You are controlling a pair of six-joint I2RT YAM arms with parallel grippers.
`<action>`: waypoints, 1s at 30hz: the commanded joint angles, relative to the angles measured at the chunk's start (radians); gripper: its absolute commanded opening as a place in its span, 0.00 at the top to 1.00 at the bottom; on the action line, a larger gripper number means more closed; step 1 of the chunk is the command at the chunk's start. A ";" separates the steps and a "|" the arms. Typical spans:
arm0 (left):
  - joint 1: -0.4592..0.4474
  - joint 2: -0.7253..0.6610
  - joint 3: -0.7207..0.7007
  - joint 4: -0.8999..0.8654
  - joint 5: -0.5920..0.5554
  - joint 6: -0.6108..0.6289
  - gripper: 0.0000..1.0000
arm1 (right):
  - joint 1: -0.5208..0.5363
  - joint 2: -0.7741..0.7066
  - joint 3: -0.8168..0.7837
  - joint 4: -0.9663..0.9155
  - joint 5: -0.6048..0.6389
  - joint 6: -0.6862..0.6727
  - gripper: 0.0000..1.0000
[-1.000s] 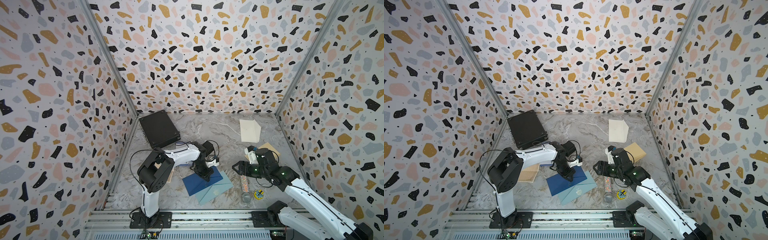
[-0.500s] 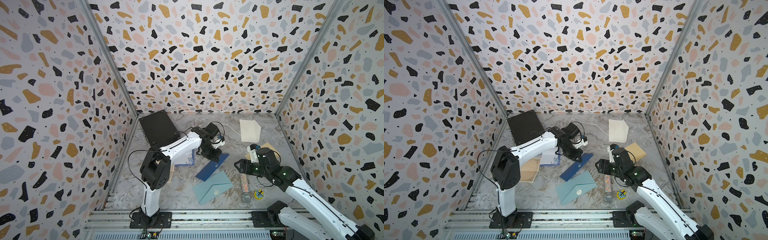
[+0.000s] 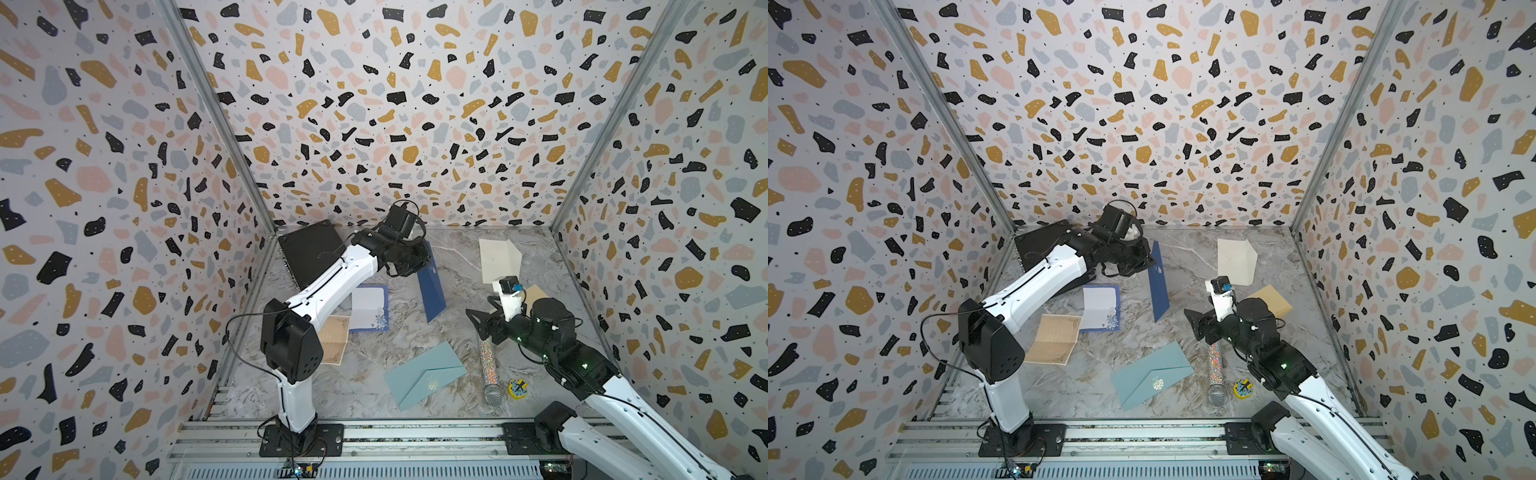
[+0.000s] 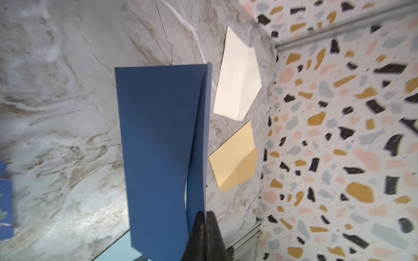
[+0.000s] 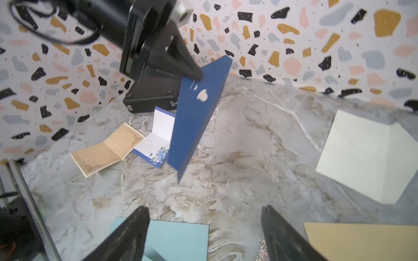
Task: Take the letter paper out of the envelope
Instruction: Pick up the envelope from the envelope.
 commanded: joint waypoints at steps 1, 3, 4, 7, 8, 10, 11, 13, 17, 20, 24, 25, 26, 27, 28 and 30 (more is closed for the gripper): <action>0.044 -0.043 -0.014 0.108 -0.044 -0.294 1.00 | 0.043 0.013 -0.006 0.087 0.026 -0.219 0.18; 0.058 -0.049 -0.017 0.115 -0.040 -0.363 1.00 | 0.078 0.044 -0.004 0.116 0.058 -0.278 0.16; 0.062 -0.051 -0.022 0.122 -0.036 -0.389 1.00 | 0.093 0.059 -0.003 0.136 0.074 -0.300 0.16; 0.069 -0.058 -0.044 0.144 -0.009 -0.450 1.00 | 0.154 0.136 0.025 0.190 0.197 -0.384 0.15; 0.069 -0.062 -0.050 0.144 -0.009 -0.458 1.00 | 0.163 0.166 0.036 0.201 0.231 -0.407 0.15; 0.070 -0.068 -0.056 0.146 -0.015 -0.456 1.00 | 0.167 0.218 0.036 0.249 0.251 -0.438 0.14; 0.070 -0.071 -0.060 0.149 -0.014 -0.458 1.00 | 0.168 0.244 0.038 0.275 0.261 -0.439 0.14; 0.071 -0.075 -0.072 0.165 -0.006 -0.463 1.00 | 0.168 0.288 0.052 0.305 0.254 -0.437 0.14; 0.073 -0.090 -0.105 0.189 0.009 -0.473 1.00 | 0.168 0.356 0.098 0.332 0.300 -0.405 0.15; 0.073 -0.107 -0.129 0.197 0.015 -0.473 1.00 | 0.168 0.387 0.112 0.343 0.321 -0.409 0.15; 0.075 -0.118 -0.171 0.225 0.039 -0.489 1.00 | 0.165 0.421 0.145 0.334 0.294 -0.377 0.14; 0.075 -0.120 -0.181 0.235 0.044 -0.495 1.00 | 0.162 0.433 0.161 0.316 0.269 -0.364 0.14; 0.073 -0.122 -0.186 0.243 0.053 -0.499 1.00 | 0.162 0.446 0.178 0.305 0.248 -0.352 0.15; 0.074 -0.123 -0.187 0.244 0.057 -0.501 1.00 | 0.161 0.459 0.192 0.290 0.236 -0.339 0.15; 0.074 -0.126 -0.188 0.244 0.060 -0.502 1.00 | 0.162 0.475 0.210 0.273 0.229 -0.328 0.17; 0.074 -0.134 -0.192 0.249 0.060 -0.504 1.00 | 0.159 0.509 0.250 0.231 0.245 -0.306 0.19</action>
